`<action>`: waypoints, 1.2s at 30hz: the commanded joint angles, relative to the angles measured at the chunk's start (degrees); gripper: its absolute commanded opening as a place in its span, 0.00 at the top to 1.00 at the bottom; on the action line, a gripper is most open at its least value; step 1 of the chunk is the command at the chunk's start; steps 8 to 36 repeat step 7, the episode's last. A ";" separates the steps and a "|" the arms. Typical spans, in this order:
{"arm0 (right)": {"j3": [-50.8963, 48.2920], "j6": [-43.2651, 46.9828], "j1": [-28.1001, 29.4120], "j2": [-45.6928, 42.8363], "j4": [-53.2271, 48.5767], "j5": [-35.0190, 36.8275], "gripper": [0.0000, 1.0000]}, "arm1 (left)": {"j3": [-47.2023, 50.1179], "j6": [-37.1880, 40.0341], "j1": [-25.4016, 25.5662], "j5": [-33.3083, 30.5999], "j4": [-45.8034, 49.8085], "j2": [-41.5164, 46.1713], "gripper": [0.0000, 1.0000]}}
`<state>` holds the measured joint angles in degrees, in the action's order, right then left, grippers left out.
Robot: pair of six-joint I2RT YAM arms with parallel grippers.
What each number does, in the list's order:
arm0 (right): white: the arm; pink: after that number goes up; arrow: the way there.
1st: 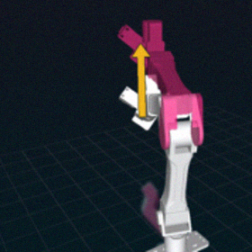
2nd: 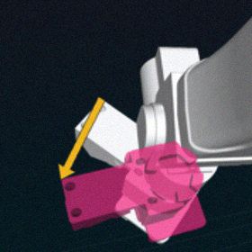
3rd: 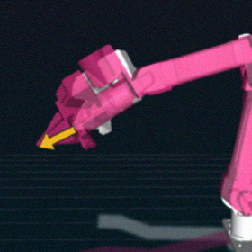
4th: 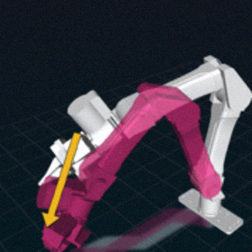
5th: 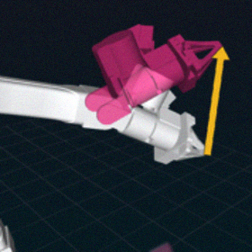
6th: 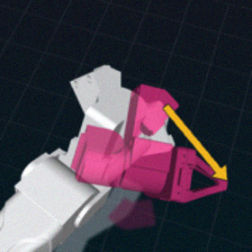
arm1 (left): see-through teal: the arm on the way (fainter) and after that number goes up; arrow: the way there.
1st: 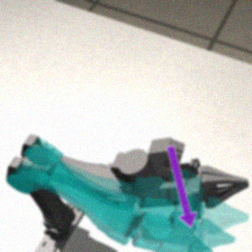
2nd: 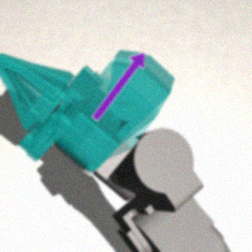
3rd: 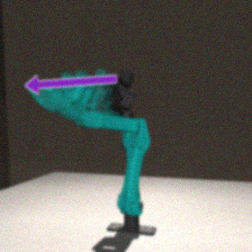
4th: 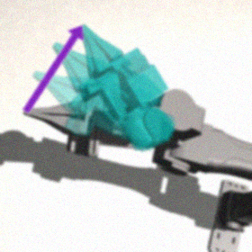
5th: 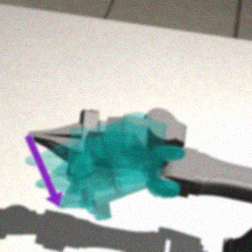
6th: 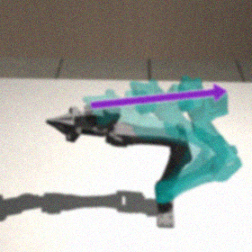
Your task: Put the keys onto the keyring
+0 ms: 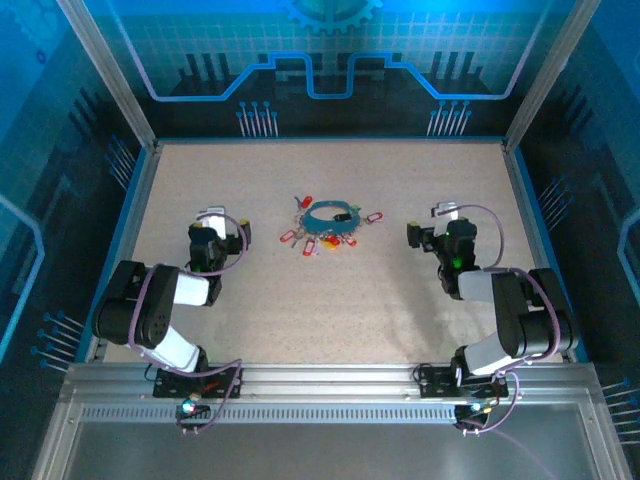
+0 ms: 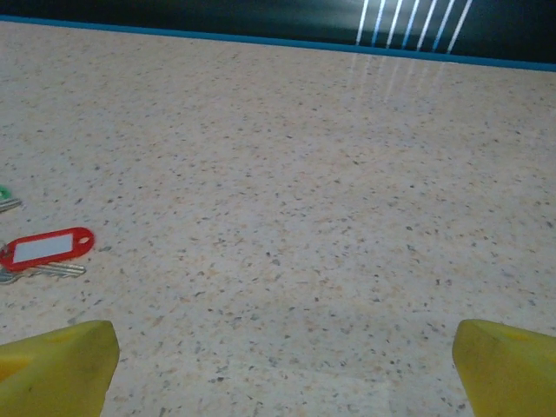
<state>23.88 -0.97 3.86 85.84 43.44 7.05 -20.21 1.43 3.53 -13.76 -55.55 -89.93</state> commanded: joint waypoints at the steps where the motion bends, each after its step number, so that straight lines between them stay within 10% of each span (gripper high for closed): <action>1: 1.35 1.24 -0.64 0.42 -1.08 -4.05 0.00 | -0.54 -1.07 -0.28 -0.68 0.01 0.72 0.01; 36: 1.13 1.41 -0.60 0.34 -0.73 -3.82 0.00 | -0.54 -1.05 -0.28 -0.70 -0.04 0.69 0.01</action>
